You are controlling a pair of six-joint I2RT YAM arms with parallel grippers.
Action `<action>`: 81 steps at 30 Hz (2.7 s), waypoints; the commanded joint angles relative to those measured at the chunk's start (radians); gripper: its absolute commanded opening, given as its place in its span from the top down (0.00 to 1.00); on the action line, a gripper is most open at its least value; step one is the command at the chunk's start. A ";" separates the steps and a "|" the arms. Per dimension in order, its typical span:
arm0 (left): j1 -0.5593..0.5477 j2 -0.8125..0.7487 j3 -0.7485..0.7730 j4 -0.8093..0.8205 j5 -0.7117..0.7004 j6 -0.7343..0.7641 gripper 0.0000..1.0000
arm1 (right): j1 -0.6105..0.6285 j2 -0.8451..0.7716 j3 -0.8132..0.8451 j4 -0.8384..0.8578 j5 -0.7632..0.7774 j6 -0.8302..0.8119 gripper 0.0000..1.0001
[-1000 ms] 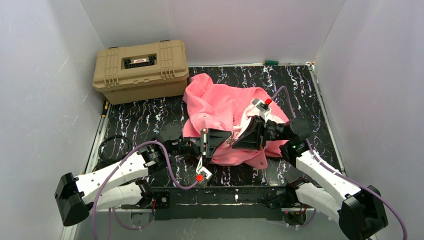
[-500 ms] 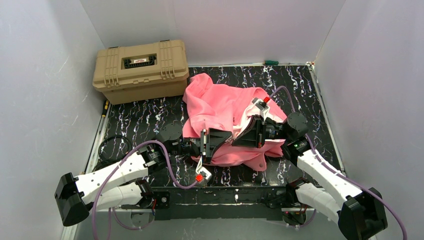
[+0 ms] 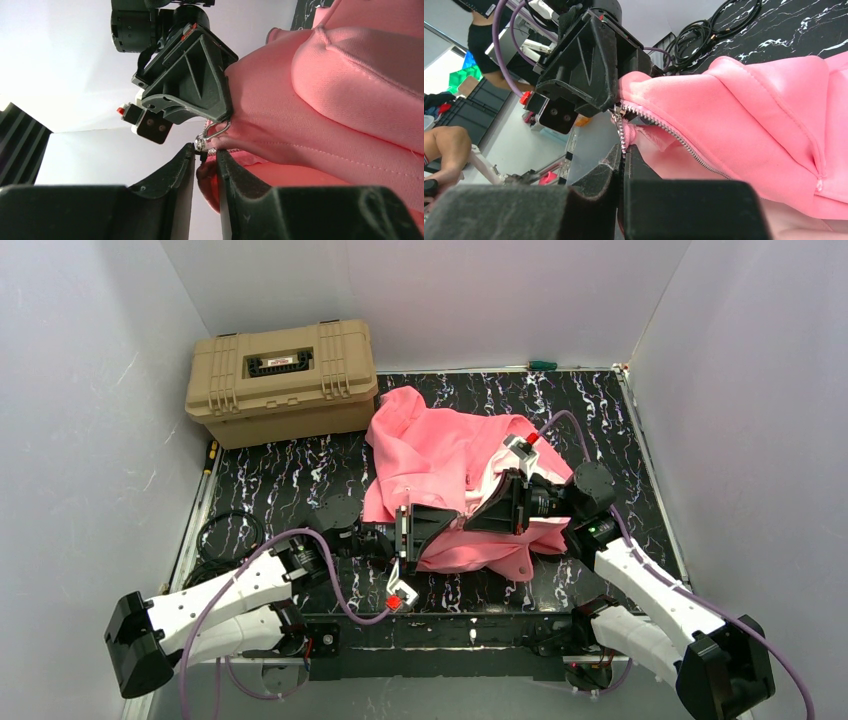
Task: Zip up the jacket
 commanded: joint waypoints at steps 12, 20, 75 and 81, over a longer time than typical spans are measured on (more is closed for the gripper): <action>-0.003 -0.071 -0.026 0.018 -0.017 -0.020 0.88 | -0.008 0.012 0.056 0.042 0.018 0.002 0.99; -0.003 -0.066 -0.030 0.018 -0.011 -0.021 0.90 | -0.008 0.007 0.047 0.054 0.009 0.016 0.99; -0.001 -0.019 0.057 -0.068 -0.170 -0.330 1.00 | 0.419 -0.075 0.308 -0.840 0.961 -0.670 0.53; -0.002 -0.019 0.063 -0.068 -0.164 -0.330 1.00 | 0.423 -0.077 0.304 -0.841 0.964 -0.677 0.67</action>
